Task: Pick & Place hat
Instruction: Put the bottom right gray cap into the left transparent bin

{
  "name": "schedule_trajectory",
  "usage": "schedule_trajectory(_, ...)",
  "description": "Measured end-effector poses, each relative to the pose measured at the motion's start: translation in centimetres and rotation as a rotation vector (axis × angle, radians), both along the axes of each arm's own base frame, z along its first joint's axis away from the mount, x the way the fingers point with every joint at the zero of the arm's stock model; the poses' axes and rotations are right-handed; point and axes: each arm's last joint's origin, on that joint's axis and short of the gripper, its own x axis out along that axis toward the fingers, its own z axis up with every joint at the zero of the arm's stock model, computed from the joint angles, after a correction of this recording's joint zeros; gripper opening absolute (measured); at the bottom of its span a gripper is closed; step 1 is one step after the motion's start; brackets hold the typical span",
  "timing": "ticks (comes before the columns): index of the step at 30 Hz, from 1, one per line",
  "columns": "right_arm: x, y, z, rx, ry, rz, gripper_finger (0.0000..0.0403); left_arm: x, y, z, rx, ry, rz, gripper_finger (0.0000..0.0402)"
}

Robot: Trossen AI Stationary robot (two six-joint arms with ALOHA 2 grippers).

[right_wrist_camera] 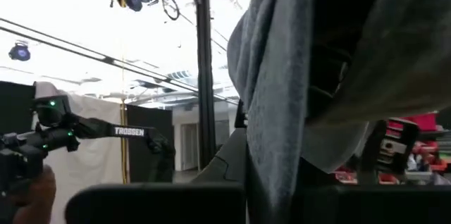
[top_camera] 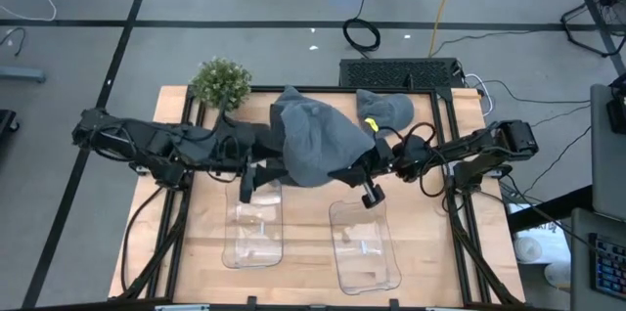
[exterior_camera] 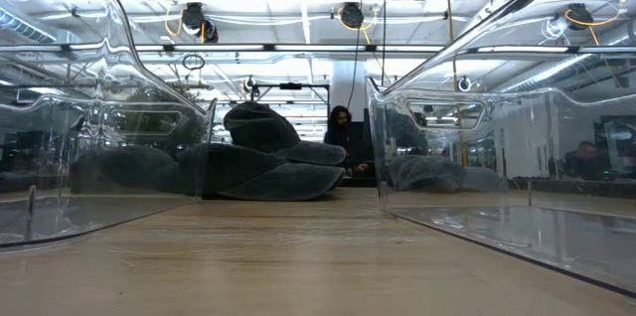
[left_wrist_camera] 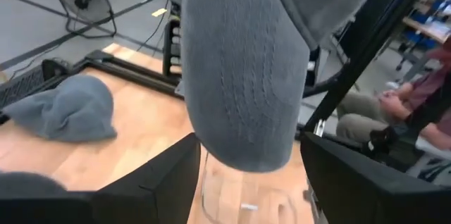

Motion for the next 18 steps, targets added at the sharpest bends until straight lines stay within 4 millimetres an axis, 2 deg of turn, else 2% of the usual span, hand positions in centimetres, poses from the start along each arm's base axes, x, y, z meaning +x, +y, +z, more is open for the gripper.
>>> schedule_trajectory(6, 0.0, 0.7, -0.2, 0.001, 0.021, 0.051, 0.0, 1.4, 0.3, -0.8, -0.014, -0.013, -0.009, 0.0266)
schedule_trajectory(9, 0.1, 1.2, -0.4, -0.008, 0.059, 0.061, 0.0, 2.2, 0.2, -0.4, -0.018, -0.072, -0.062, 0.0263)
schedule_trajectory(18, 0.1, 2.2, -0.8, -0.009, 0.087, 0.062, 0.0, 2.7, 0.7, -0.6, -0.001, -0.079, -0.142, 0.0219)
